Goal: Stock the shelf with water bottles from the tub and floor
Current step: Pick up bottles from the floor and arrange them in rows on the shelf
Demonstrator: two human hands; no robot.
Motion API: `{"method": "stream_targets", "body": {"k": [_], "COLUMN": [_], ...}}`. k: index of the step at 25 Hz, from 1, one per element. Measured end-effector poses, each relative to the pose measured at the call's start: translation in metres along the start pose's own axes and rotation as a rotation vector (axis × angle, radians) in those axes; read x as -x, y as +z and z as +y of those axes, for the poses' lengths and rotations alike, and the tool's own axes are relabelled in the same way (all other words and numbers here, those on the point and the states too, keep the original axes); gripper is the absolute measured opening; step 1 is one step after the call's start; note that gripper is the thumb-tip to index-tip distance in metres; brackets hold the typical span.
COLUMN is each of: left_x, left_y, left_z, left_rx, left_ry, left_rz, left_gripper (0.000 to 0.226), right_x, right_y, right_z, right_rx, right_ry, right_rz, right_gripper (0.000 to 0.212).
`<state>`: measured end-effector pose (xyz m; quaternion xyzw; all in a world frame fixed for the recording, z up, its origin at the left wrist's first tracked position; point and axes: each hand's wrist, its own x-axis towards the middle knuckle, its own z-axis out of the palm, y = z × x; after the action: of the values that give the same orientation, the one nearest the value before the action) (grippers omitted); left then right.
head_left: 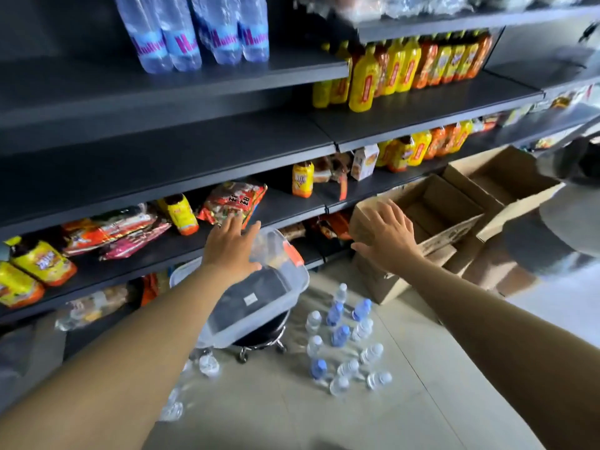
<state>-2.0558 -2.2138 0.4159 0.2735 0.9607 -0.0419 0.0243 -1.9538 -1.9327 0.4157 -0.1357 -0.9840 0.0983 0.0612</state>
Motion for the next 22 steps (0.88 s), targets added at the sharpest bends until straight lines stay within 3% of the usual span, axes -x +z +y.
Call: {"method": "stream_targets", "body": {"k": [4,6,11,13,22], "left_x": [-0.004,-0.007,-0.018,0.000,-0.008], "left_y": [0.072,0.112,0.239,0.262,0.551], "left_z": [0.058,0.086,0.160,0.173,0.258], "left_rx": [0.073,0.107,0.318,0.402,0.685], "left_ry": [0.041,0.075,-0.125,-0.197,-0.654], "left_rz": [-0.121,-0.088,-0.202,-0.267,-0.461], "left_gripper": [0.085,0.088,0.090,0.092,0.092], "right_x": [0.032,0.045,0.028,0.028,0.032], "right_y": [0.053,0.079,0.157,0.174,0.487], "right_z": [0.067,0.105,0.193,0.195,0.264], "right_rx": [-0.029,-0.008,-0.068,-0.167,-0.589], "right_ry": [0.025,-0.014,0.014,0.056,0.263], "right_rz": [-0.092,-0.133,-0.298,-0.299,-0.494], "right_gripper": [0.080,0.078,0.077,0.076,0.079]}}
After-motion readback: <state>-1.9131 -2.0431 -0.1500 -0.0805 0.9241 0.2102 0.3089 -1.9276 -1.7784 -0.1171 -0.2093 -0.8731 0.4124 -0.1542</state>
